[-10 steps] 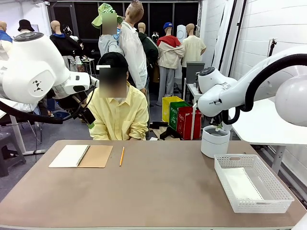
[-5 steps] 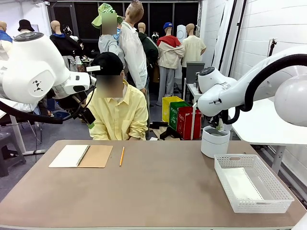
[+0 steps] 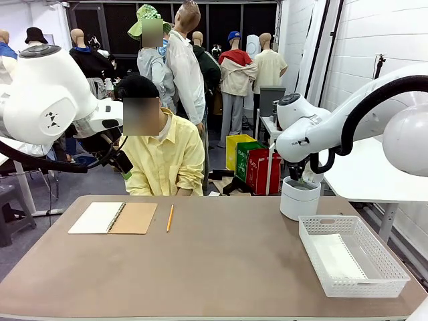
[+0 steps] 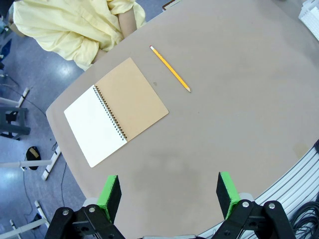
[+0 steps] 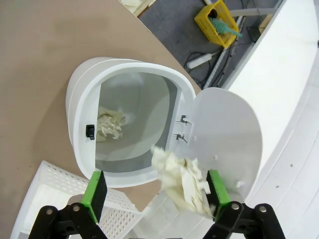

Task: Sort the paper based on its condition.
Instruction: If a person hands you a paper, place it in the Organizing basket , and if it's crumpled, put it in the Trash can.

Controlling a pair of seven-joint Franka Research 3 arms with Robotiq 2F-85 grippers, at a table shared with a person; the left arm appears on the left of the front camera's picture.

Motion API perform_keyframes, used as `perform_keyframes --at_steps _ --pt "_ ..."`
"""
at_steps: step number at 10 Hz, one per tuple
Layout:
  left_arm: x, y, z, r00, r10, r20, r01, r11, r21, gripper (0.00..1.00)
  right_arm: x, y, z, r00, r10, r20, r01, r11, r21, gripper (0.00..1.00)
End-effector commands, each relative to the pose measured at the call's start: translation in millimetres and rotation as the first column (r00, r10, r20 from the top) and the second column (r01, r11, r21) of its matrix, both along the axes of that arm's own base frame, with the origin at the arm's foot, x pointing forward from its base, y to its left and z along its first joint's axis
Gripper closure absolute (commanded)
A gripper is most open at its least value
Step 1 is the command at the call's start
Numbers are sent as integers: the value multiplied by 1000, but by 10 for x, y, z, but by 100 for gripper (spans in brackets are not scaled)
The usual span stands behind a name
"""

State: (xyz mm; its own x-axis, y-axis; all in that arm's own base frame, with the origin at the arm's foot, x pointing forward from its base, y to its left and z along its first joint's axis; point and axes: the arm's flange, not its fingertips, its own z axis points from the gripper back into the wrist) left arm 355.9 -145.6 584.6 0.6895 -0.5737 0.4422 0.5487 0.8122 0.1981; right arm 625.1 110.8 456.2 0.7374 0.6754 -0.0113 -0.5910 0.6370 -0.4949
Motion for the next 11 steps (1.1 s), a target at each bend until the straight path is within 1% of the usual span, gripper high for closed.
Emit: perform_keyframes --at_steps 1,4,7,8,11 --pt "2 10 5 1000 1 3 -1 1000 -4 0 56 -38 31 1000 -3 6 3 1000 19 0" --pt "2 10 5 1000 1 3 -1 1000 -4 0 67 -64 41 1000 9 -6 -9 999 35 0" --pt "2 10 5 1000 1 3 -1 1000 -4 0 63 -102 55 1000 1 -1 -1 998 58 0" --pt "2 10 5 1000 1 3 -1 1000 -4 0 13 -43 8 1000 -10 2 10 1000 20 0" --pt "2 10 5 1000 1 3 -1 1000 -4 0 13 -43 8 1000 -10 2 10 1000 20 0"
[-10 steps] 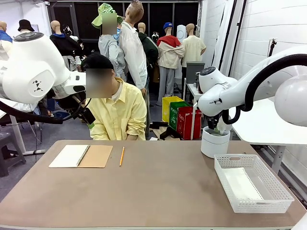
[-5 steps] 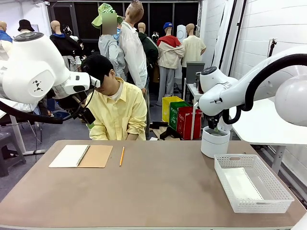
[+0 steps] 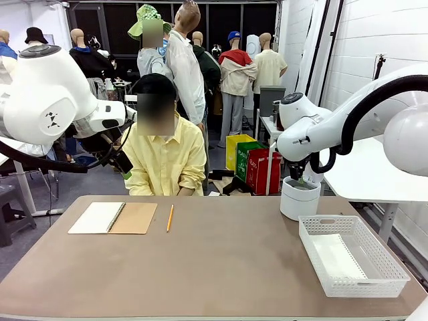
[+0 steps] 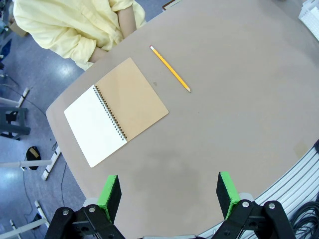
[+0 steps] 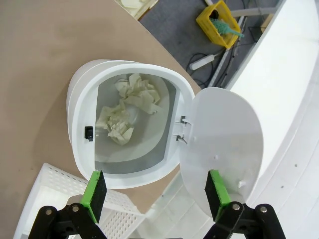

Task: Sort the paper based on its condition.
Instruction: If a person hands you a paper, place it in the Organizing basket , and if it's crumpled, put it in the Trash can.

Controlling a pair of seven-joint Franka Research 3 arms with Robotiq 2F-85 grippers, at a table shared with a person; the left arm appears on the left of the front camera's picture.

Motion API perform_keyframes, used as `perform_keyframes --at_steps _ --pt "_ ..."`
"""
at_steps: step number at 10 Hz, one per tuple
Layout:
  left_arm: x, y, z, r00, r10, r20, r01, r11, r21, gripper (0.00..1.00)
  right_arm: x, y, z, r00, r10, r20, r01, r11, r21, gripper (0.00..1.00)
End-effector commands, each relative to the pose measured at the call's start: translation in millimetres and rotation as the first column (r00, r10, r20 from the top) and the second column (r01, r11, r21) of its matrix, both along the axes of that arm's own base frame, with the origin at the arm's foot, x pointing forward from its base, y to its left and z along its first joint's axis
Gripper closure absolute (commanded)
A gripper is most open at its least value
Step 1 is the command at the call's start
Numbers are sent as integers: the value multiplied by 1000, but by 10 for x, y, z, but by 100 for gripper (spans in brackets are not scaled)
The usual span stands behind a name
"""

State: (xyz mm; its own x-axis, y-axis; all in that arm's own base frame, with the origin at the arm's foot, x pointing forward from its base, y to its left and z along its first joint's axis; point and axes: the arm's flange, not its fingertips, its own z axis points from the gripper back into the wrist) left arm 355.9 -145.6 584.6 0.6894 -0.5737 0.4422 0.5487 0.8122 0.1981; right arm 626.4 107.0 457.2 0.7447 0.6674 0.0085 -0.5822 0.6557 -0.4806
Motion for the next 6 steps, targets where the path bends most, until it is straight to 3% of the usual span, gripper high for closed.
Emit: perform_keyframes --at_steps 1,6 --pt "2 10 5 1000 1 3 -1 1000 -4 0 0 -6 -2 1000 1 -1 -1 1000 -5 0" --pt "2 10 5 1000 1 3 -1 1000 -4 0 0 -6 -2 1000 1 -1 -1 1000 -5 0"
